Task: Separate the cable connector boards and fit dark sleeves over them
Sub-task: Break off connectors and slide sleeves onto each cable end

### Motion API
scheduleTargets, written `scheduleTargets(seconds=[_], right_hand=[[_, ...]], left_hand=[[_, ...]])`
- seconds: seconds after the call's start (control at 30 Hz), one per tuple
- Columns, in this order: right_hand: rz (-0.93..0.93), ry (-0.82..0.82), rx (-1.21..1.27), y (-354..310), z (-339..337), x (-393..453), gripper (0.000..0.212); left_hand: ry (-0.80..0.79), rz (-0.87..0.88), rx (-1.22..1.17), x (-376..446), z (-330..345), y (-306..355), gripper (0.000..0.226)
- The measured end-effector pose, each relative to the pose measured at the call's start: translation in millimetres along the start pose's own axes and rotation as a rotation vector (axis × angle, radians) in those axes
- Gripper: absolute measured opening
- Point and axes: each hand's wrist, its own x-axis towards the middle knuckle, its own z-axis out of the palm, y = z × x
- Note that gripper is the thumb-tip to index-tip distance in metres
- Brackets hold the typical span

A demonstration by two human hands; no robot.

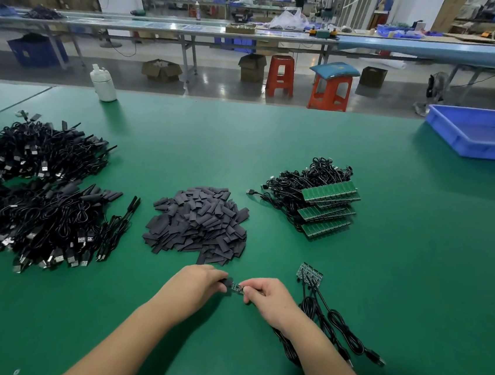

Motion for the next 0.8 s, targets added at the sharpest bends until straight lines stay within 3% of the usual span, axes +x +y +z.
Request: scheduleTargets(seconds=[0.5, 0.8], right_hand=[[-0.007, -0.019, -0.027, 0.1, -0.5, 0.1, 0.021], [0.026, -0.001, 0.047, 1.2, 0.5, 2.5, 0.019]], left_hand=[[0.033, 0.028, -0.056, -5.6, -4.7, 4.1, 0.026], [-0.028, 0.069, -0.067, -1.4, -13.8, 6.1, 0.023]])
